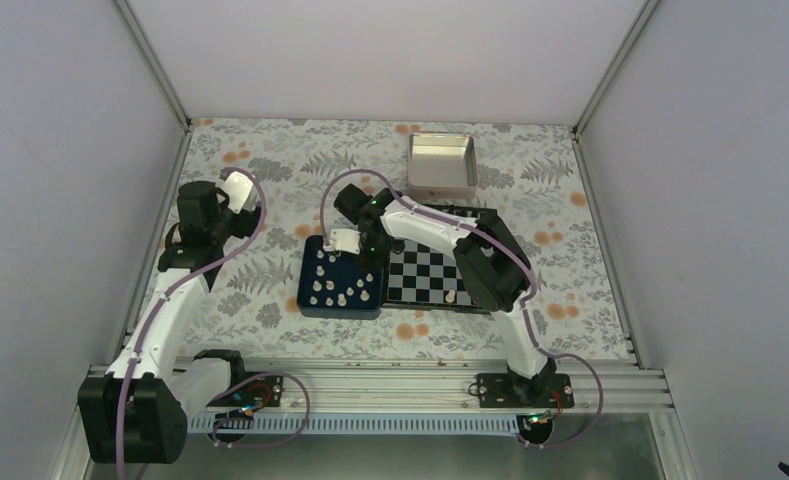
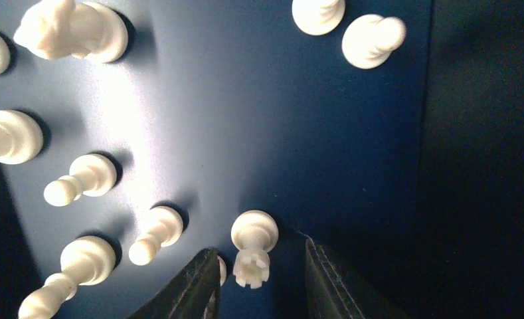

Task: Set up the chess pieces on the board
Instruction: Pick up the chess piece from the storage box.

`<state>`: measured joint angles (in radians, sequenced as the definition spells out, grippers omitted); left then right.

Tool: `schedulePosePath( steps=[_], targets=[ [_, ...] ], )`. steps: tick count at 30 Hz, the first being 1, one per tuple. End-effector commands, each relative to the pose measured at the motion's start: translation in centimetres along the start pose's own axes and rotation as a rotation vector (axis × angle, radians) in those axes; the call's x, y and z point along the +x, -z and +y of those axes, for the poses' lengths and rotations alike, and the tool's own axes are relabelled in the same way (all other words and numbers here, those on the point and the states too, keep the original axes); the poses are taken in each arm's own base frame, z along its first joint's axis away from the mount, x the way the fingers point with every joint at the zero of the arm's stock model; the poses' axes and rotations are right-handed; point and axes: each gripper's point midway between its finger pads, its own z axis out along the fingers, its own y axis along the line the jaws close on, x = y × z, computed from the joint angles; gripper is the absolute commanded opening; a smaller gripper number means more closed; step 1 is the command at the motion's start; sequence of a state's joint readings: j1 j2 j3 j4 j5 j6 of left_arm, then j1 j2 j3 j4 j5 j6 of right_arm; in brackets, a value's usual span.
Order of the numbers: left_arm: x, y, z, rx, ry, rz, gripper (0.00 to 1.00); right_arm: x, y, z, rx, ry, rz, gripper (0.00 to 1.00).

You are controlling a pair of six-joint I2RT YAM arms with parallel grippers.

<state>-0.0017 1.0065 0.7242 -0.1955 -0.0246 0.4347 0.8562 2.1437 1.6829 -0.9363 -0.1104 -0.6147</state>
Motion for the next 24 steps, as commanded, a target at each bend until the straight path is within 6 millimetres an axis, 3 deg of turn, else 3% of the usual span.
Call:
schedulePosePath(
  steps=[1,10,16,19,24],
  targets=[
    [-0.5,0.3,0.0,0.002,-0.001,-0.036,1.00,-0.5,-0.4,-0.4,0.001,-0.016,-0.005,0.35],
    [-0.2,0.3,0.3,-0.006,-0.004,-0.032,1.00,-1.0,-0.6,-0.7,0.008,-0.019,-0.022,0.18],
    [0.0,0.3,0.3,-0.009,-0.001,-0.030,1.00,-1.8,0.8,-0.7,-0.003,-0.019,-0.059,0.09],
    [0.1,0.4,0.4,-0.013,-0.001,-0.030,1.00,-1.8,2.6,-0.9,0.011,-0.023,-0.077,0.07],
    [-0.1,0.6,0.7,-0.018,-0.003,-0.033,1.00,-0.6,7.7,-1.5,0.045,-0.063,-0.151,0.05]
  ],
)
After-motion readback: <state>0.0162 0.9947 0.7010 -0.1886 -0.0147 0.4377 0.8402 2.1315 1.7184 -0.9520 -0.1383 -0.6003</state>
